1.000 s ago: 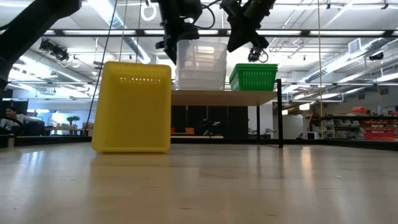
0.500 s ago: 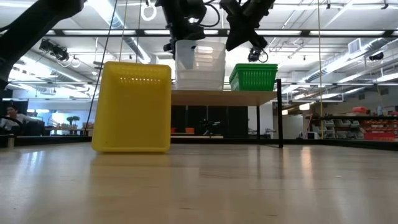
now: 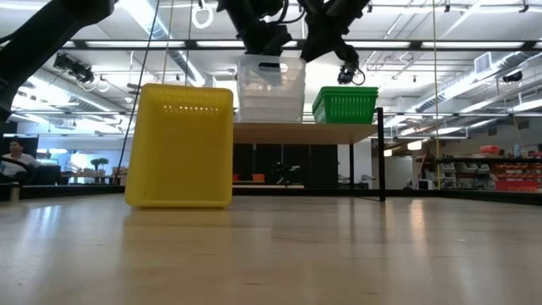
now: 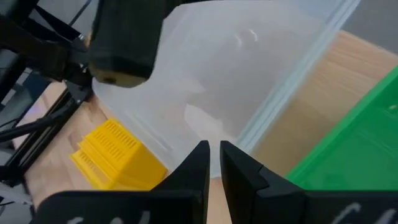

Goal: Stack baskets on shelf by color
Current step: Adjust the stacked transparent bins on the shelf

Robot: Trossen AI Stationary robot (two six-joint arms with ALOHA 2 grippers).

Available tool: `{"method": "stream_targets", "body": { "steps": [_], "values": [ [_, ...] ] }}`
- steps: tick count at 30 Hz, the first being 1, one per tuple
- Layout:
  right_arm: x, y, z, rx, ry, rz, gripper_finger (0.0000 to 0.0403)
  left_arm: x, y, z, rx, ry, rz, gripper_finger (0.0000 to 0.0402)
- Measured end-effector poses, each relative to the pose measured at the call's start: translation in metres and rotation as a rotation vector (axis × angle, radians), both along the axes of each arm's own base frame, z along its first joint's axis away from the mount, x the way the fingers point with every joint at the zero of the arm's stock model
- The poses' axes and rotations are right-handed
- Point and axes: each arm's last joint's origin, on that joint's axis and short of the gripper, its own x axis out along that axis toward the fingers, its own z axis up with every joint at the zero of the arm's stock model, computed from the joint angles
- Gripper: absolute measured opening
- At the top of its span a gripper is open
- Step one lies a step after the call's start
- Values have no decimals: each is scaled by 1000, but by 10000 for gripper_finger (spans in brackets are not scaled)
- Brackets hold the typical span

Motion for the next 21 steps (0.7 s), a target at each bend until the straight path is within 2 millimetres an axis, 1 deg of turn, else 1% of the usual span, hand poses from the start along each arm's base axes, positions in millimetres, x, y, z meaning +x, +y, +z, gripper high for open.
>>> {"method": "stream_targets", "body": {
  "steps": [3,5,9,11,14,17,21],
  "values": [
    [0,-1,0,-11,6,-17,43,-2,-3,3,39,40,-8,94],
    [0,-1,1,-17,0,-18,43,-10,-6,11,72,59,-1,93],
    [-1,-1,1,-31,1,-7,43,-34,-17,36,120,82,14,94],
    [-1,-3,1,-42,6,-7,43,-45,-23,44,134,118,41,93],
    [-3,-6,1,-53,11,-20,43,-61,-27,49,122,163,107,94],
    [-4,-8,1,-58,14,-25,43,-73,-27,44,29,224,145,93],
    [-5,-11,1,-71,18,-18,43,-75,-24,25,-63,342,113,93]
  ]
}}
